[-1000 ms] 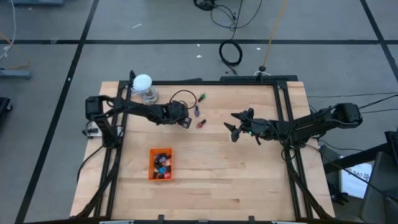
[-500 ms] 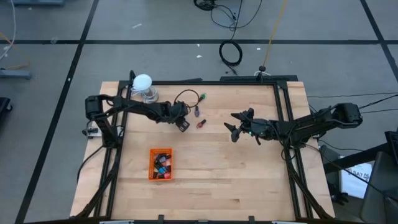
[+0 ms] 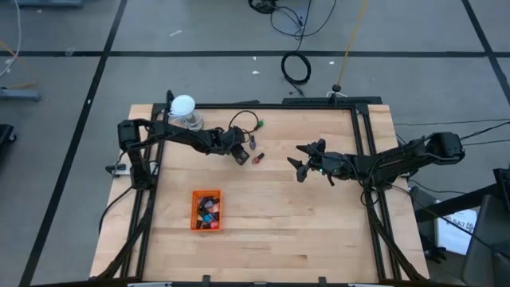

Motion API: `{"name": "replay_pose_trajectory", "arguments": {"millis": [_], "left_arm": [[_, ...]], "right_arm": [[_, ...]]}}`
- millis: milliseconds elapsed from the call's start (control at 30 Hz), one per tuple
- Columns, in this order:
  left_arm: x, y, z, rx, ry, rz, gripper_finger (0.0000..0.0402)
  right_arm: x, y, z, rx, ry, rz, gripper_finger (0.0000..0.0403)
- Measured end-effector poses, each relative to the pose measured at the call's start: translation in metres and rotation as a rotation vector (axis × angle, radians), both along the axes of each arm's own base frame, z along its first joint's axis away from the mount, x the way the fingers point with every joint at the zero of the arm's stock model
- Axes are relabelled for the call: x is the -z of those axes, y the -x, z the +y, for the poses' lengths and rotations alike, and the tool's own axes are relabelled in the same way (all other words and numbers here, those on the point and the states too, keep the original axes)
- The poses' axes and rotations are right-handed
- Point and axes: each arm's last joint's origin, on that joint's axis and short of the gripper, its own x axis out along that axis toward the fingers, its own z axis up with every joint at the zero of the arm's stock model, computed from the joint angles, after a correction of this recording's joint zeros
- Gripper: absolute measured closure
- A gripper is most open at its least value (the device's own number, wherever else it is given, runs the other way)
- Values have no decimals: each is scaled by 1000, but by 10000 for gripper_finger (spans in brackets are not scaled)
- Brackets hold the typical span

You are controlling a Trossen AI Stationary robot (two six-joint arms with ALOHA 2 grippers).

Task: Pick & Place Nail Polish
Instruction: Put the white nail color bottle into the orange bin

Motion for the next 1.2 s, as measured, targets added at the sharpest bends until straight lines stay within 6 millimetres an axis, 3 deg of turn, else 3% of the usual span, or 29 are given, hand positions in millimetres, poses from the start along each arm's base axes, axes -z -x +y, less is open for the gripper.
{"name": "replay_pose_trajectory", "arguments": {"millis": [200, 467, 667, 867, 1200], "left_arm": [[-6, -1, -6, 43, -12, -15, 361], [-9, -1, -8, 76, -7, -26, 365], [-40, -2, -25, 195, 1, -134, 365], [-91, -10, -42, 311, -89, -388, 365], [-123, -9, -81, 469, -90, -530, 365]], "right_arm": [[0, 0, 0, -1, 1, 5, 111], [1, 0, 0, 0, 0, 10, 111], [0, 0, 0, 0, 0, 5, 111], [-1, -1, 1, -28, -8, -16, 111], [-1, -1, 2, -74, -23, -14, 110]]}}
